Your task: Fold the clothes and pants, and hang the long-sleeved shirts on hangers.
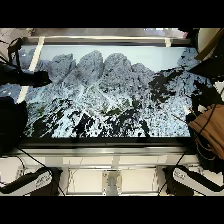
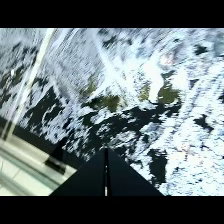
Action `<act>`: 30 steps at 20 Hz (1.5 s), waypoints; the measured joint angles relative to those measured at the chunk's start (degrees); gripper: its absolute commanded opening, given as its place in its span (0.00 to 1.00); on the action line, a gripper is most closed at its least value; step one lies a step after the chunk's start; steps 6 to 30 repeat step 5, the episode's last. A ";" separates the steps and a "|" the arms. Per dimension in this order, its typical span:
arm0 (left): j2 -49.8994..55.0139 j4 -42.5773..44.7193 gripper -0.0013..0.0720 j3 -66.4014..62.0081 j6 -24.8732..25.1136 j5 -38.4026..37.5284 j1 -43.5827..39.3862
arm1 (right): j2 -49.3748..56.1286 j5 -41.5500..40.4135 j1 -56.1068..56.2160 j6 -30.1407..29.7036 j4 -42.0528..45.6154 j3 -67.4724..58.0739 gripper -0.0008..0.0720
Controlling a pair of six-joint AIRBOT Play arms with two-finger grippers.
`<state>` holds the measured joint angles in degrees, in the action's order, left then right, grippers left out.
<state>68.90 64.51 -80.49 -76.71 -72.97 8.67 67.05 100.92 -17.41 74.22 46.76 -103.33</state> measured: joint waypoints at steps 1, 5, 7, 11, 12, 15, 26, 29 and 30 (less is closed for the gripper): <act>0.00 -0.13 0.04 0.00 0.00 -0.02 0.00 | -0.04 -0.02 2.86 0.42 0.61 -0.04 0.06; 0.00 -0.28 0.04 0.00 0.00 -0.15 0.00 | -0.11 0.02 10.01 1.31 1.64 -0.07 0.06; 0.00 -0.28 0.04 0.00 0.00 -0.15 0.00 | -0.11 0.02 10.01 1.31 1.64 -0.07 0.06; 0.00 -0.28 0.04 0.00 0.00 -0.15 0.00 | -0.11 0.02 10.01 1.31 1.64 -0.07 0.06; 0.00 -0.28 0.04 0.00 0.00 -0.15 0.00 | -0.11 0.02 10.01 1.31 1.64 -0.07 0.06; 0.00 -0.28 0.04 0.00 0.00 -0.15 0.00 | -0.11 0.02 10.01 1.31 1.64 -0.07 0.06; 0.00 -0.28 0.04 0.00 0.00 -0.15 0.00 | -0.11 0.02 10.01 1.31 1.64 -0.07 0.06; 0.00 -0.28 0.04 0.00 0.00 -0.15 0.00 | -0.11 0.02 10.01 1.31 1.64 -0.07 0.06; 0.00 -0.28 0.04 0.00 0.00 -0.15 0.00 | -0.11 0.02 10.01 1.31 1.64 -0.07 0.06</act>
